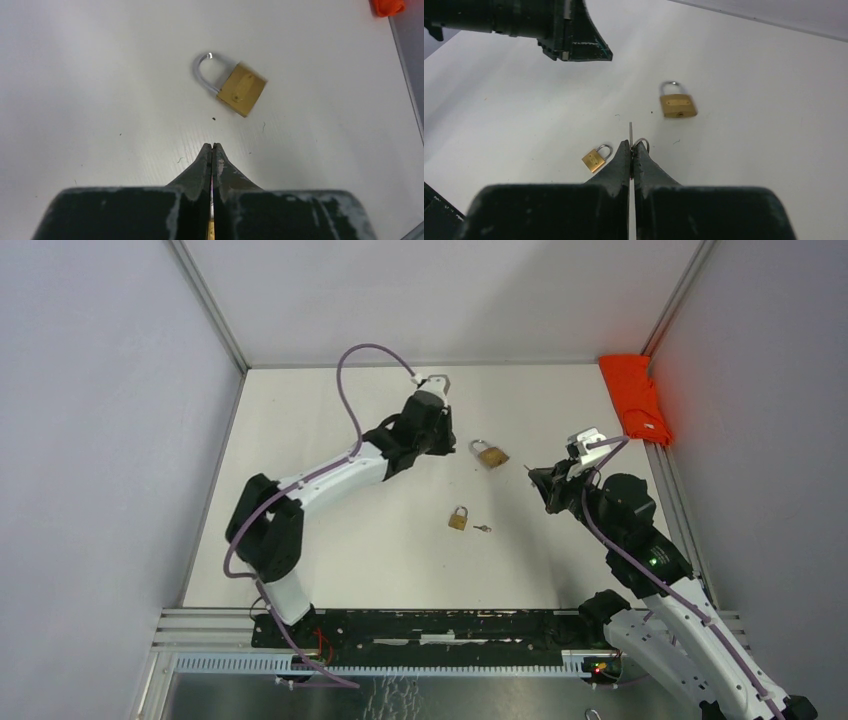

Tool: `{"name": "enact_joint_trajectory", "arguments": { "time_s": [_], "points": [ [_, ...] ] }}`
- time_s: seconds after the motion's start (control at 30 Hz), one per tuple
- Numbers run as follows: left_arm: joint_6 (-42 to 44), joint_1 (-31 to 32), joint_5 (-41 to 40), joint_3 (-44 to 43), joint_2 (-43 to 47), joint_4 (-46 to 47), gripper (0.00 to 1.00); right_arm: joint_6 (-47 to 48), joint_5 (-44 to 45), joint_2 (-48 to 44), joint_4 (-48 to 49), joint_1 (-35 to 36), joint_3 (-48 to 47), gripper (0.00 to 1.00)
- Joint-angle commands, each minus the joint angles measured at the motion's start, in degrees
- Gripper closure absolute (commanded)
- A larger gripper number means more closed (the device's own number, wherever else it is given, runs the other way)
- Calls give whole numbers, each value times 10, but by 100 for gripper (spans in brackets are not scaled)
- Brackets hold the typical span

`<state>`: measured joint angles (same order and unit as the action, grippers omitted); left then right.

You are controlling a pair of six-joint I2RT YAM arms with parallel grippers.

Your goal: Unlock with the key

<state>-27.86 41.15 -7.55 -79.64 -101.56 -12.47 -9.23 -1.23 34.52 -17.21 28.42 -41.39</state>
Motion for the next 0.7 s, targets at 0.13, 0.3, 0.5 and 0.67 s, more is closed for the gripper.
{"name": "enact_joint_trajectory", "arguments": {
  "time_s": [0.13, 0.3, 0.5, 0.67],
  "points": [
    [-30, -25, -1, 183, 45, 165, 98, -4, 9, 0, 20, -2, -16, 100],
    [41, -33, 63, 137, 11, 143, 95, -12, 56, -3, 4, -1, -23, 100],
    [144, -38, 79, -108, -102, 18, 76, -22, 80, -4, -6, -1, -45, 100],
    [191, -39, 113, -330, -269, -78, 74, -17, 95, 4, -16, -1, -60, 100]
  ]
}}
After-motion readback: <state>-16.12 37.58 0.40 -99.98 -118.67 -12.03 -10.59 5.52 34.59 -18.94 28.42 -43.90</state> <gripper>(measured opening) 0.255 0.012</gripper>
